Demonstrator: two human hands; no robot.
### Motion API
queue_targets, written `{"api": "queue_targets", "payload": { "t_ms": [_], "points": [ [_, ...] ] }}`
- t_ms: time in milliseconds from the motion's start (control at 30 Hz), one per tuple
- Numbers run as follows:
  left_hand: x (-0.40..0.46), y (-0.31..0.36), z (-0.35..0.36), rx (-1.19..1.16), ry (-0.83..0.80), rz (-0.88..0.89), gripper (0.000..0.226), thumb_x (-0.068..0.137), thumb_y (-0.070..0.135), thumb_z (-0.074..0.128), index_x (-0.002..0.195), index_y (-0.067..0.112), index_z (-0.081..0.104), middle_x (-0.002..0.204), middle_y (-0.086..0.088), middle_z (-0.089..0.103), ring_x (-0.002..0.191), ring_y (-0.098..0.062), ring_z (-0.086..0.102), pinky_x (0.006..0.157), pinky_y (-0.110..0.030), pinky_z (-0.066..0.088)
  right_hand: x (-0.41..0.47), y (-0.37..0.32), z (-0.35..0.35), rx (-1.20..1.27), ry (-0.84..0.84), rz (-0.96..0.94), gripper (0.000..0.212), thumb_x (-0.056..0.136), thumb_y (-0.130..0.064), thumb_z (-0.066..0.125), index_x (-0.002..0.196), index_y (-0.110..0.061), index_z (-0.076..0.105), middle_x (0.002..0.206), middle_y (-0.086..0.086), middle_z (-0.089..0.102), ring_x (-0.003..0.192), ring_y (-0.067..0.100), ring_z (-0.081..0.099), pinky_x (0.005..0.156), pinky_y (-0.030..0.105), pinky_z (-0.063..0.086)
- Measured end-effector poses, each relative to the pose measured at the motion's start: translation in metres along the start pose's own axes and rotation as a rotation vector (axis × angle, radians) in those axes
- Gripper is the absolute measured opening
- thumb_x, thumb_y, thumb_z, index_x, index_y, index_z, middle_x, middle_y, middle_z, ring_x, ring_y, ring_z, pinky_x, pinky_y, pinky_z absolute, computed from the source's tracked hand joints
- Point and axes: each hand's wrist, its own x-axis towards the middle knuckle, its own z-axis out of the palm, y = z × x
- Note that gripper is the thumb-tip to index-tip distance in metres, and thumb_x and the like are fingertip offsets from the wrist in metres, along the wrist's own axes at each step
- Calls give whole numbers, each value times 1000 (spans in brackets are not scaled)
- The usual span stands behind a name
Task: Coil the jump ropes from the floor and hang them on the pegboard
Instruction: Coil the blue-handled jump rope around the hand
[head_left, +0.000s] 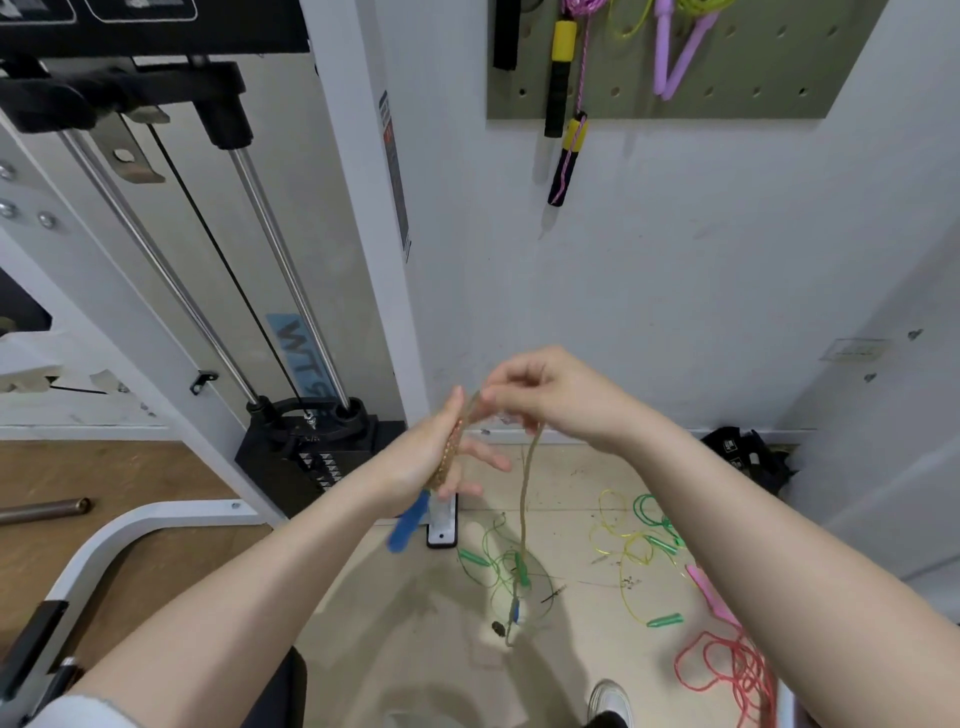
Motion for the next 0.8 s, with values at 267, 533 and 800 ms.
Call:
{"api": "queue_targets", "payload": {
  "t_ms": [267,533,800],
  "points": [
    [-12,45,4,-548,-262,194,80,79,72,20,119,17,62,83,-8,73,42,-13,61,53,-24,53,4,53,25,-57,62,80,19,93,-16,52,76,-15,62,68,12,58,59,15,48,60,30,40],
    [26,9,-22,-6,299,37,56,99,45,28,141,8,29,109,-5,63,90,-23,67,84,-36,51,-4,17,26,-616,-296,17,31,90,-30,57,65,-12,51,49,-2,42,46,11,38,52,28,30],
    [2,21,14,-178,-209,-62,95,75,77,5,82,2,63,41,-5,47,23,-7,24,47,-22,44,9,27,-7,-248,119,-100,35,71,-28,78,53,-19,50,46,-9,44,50,7,37,53,25,31]
  ]
}}
